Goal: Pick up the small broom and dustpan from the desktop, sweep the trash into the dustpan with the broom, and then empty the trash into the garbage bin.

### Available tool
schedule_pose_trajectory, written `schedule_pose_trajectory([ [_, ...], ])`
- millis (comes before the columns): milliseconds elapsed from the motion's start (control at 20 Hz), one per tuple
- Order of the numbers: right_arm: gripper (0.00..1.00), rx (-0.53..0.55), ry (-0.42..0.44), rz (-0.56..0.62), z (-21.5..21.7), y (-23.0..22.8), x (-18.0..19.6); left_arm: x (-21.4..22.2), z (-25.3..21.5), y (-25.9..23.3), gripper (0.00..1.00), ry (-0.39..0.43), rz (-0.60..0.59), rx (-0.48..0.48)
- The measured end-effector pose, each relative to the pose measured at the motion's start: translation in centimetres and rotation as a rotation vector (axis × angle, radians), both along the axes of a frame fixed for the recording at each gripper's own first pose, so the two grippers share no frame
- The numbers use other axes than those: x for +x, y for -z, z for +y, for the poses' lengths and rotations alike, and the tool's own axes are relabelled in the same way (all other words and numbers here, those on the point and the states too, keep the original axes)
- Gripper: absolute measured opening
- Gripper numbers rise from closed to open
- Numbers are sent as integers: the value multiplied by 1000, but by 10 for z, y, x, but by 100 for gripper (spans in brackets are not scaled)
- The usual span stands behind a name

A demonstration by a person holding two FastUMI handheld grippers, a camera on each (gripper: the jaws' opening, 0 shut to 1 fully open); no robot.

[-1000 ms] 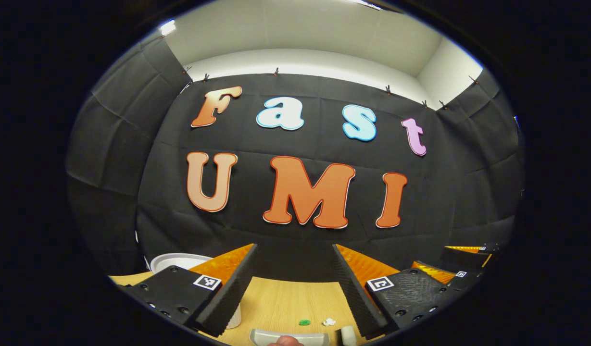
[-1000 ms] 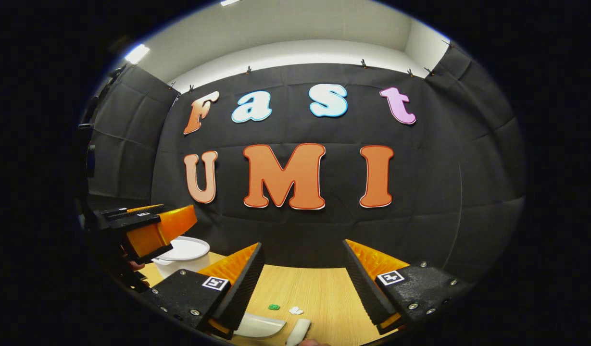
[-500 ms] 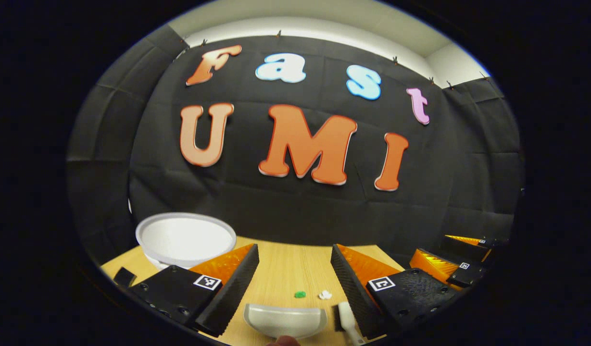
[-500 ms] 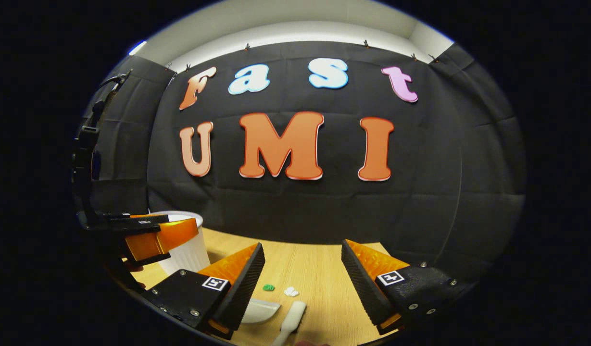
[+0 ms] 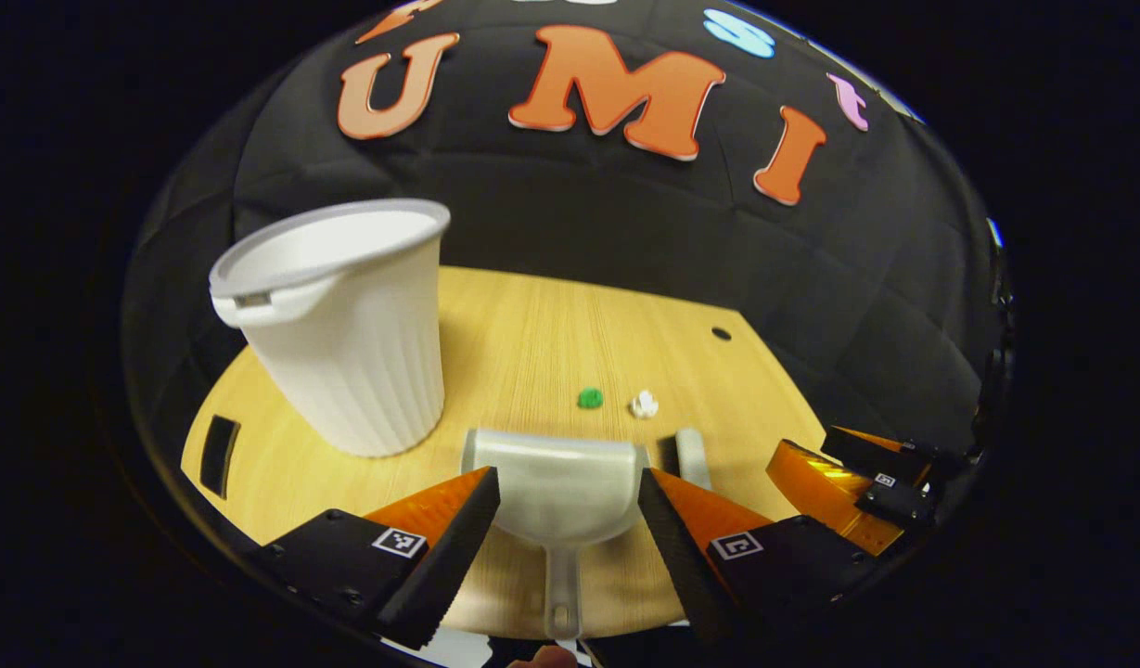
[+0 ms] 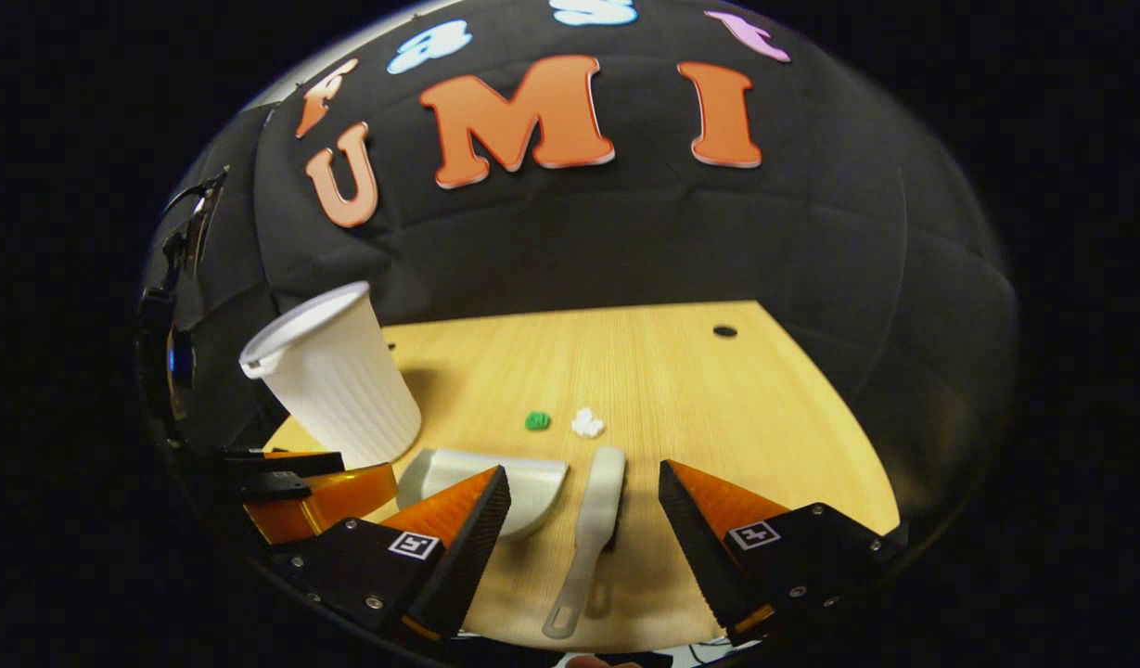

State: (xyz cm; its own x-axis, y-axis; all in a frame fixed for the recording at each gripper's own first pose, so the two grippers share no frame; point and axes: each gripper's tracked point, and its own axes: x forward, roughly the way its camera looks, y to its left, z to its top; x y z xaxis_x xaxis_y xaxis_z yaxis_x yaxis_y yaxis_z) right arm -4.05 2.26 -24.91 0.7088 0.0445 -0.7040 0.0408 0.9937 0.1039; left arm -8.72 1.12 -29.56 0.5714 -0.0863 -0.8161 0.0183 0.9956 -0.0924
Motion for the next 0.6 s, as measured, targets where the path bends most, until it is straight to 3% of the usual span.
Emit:
schedule_pose_trajectory([
  [200, 97, -35, 0, 197, -3, 65, -26, -37, -8, 48, 96, -4, 317, -30],
  [400, 98, -51, 0, 324, 4, 92, -31, -42, -9, 54, 98, -25, 501, 4],
  [600, 98, -130, -21, 409, -1, 113, -27, -49, -10, 64, 96, 7, 591, 15],
])
